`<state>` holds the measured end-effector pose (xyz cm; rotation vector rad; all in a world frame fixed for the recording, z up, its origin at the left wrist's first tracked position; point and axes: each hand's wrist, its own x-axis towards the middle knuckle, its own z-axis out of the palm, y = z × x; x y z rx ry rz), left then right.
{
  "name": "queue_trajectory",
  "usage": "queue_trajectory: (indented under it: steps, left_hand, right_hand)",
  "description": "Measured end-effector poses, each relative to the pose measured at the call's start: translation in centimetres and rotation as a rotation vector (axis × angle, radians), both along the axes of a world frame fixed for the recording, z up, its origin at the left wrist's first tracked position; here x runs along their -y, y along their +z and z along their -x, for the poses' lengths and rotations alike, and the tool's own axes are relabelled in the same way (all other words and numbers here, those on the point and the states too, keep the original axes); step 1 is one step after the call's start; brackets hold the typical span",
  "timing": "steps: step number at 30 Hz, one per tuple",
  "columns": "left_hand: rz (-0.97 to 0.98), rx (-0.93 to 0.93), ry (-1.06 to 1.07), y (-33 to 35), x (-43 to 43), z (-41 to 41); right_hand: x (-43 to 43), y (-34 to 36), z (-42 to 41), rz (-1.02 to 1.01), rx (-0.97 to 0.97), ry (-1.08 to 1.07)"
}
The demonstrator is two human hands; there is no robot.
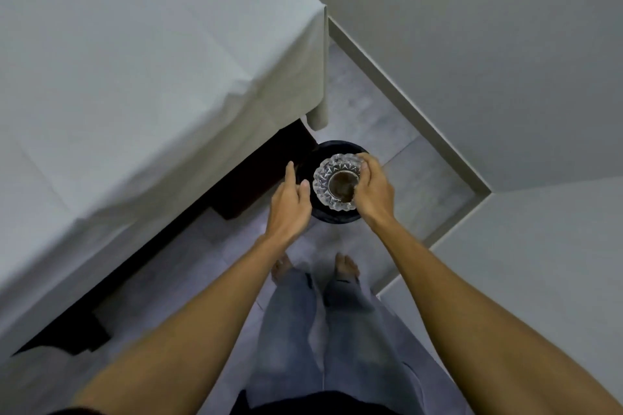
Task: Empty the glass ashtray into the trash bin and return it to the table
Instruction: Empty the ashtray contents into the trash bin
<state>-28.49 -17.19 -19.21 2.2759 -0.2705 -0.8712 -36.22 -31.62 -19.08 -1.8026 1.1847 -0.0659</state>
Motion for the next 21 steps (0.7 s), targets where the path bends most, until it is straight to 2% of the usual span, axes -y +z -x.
queue_trajectory:
  steps: [6, 12, 21]
  left_hand:
    - [-0.104, -0.001, 0.020, -13.3, -0.6, 2.9]
    - [-0.180, 0.052, -0.005, -24.3, -0.6, 2.2]
    - [-0.194, 0.009, 0.103, -34.4, 3.1, -1.2]
  right_hand:
    - [3.5, -11.0, 1.5, -0.008, -0.022, 0.075]
    - [5.0, -20.6, 1.9, -0.018, -0.037, 0.145]
    - [6.2, -30.7, 0.9, -0.003, -0.038, 0.230]
